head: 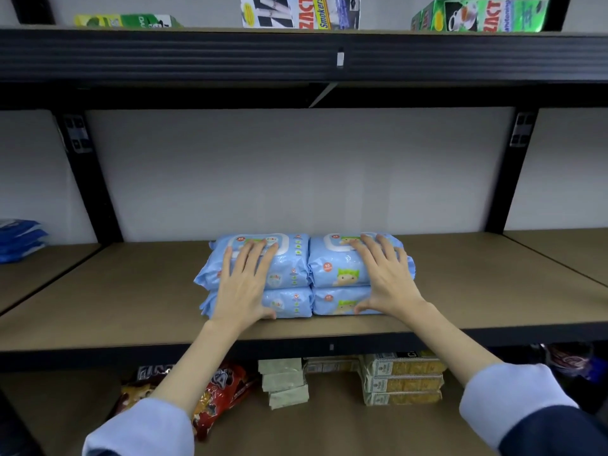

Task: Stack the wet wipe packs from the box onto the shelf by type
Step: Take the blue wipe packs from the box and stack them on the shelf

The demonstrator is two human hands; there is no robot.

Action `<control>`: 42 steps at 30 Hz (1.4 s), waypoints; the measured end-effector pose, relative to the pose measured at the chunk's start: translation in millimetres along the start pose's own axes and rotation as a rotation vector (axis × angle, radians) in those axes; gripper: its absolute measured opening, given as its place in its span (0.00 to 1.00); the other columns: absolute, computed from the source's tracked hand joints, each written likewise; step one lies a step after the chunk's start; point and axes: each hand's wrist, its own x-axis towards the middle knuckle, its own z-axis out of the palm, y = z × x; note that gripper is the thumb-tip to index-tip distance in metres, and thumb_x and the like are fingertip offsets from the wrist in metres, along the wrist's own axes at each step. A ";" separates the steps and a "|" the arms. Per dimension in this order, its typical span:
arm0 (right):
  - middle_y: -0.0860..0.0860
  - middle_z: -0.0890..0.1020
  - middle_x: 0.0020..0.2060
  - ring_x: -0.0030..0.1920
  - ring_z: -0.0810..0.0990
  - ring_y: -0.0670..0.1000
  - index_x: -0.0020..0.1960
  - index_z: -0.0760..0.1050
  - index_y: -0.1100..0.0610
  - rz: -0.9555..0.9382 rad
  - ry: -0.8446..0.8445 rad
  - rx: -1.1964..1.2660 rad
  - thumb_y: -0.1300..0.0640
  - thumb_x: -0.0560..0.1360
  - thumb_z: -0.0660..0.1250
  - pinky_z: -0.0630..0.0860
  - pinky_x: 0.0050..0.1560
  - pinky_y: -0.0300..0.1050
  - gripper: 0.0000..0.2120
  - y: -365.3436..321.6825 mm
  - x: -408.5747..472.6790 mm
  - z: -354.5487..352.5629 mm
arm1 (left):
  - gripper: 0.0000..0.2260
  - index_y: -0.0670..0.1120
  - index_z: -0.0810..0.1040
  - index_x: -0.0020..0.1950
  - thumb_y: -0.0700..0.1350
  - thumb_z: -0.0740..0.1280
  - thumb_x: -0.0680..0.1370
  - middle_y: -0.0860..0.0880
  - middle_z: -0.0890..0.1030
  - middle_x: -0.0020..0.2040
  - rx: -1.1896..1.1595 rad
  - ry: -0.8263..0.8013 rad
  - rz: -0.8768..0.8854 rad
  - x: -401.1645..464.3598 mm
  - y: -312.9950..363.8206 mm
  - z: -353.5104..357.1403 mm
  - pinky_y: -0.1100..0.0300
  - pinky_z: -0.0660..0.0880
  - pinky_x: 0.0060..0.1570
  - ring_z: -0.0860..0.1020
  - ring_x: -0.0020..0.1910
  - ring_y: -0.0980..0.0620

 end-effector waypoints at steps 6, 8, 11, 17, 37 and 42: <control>0.55 0.76 0.61 0.60 0.75 0.64 0.66 0.62 0.52 -0.029 0.030 0.036 0.34 0.36 0.78 0.73 0.51 0.59 0.62 -4.1 10.3 8.6 | 0.58 0.48 0.64 0.68 0.62 0.78 0.41 0.48 0.70 0.63 -0.064 0.073 0.011 3.6 -15.4 10.6 0.46 0.55 0.65 0.66 0.63 0.47; 0.55 0.75 0.61 0.60 0.74 0.64 0.67 0.62 0.52 -0.029 0.031 0.044 0.34 0.37 0.78 0.73 0.51 0.58 0.62 -11.7 18.7 13.6 | 0.58 0.48 0.64 0.68 0.62 0.79 0.41 0.49 0.68 0.64 -0.072 0.072 0.009 5.3 -26.3 15.5 0.46 0.55 0.65 0.65 0.63 0.47; 0.55 0.74 0.62 0.62 0.72 0.64 0.67 0.61 0.50 -0.039 0.029 0.061 0.35 0.39 0.78 0.71 0.53 0.58 0.61 -27.6 36.5 23.4 | 0.58 0.47 0.64 0.67 0.62 0.79 0.40 0.48 0.71 0.63 -0.062 0.055 -0.007 8.9 -48.7 25.2 0.46 0.55 0.65 0.66 0.63 0.47; 0.55 0.74 0.62 0.62 0.72 0.65 0.67 0.61 0.51 -0.066 0.021 0.069 0.35 0.39 0.78 0.71 0.53 0.60 0.61 -65.8 88.1 52.1 | 0.58 0.46 0.66 0.64 0.63 0.79 0.37 0.47 0.72 0.60 -0.013 0.052 -0.032 21.0 -106.5 52.5 0.42 0.64 0.63 0.68 0.61 0.45; 0.61 0.67 0.69 0.70 0.62 0.67 0.73 0.61 0.60 -0.126 -0.026 0.084 0.40 0.51 0.80 0.62 0.64 0.65 0.57 -162.2 243.1 144.3 | 0.60 0.49 0.55 0.69 0.55 0.81 0.44 0.39 0.66 0.66 -0.010 -0.087 -0.138 75.9 -285.7 148.1 0.37 0.54 0.68 0.62 0.68 0.38; 0.59 0.55 0.74 0.74 0.51 0.63 0.76 0.50 0.59 -0.130 -0.035 0.013 0.37 0.60 0.75 0.52 0.70 0.61 0.56 -160.7 261.1 156.6 | 0.58 0.43 0.58 0.74 0.54 0.82 0.49 0.39 0.61 0.70 0.027 -0.121 -0.199 88.6 -289.0 157.1 0.38 0.45 0.71 0.57 0.72 0.38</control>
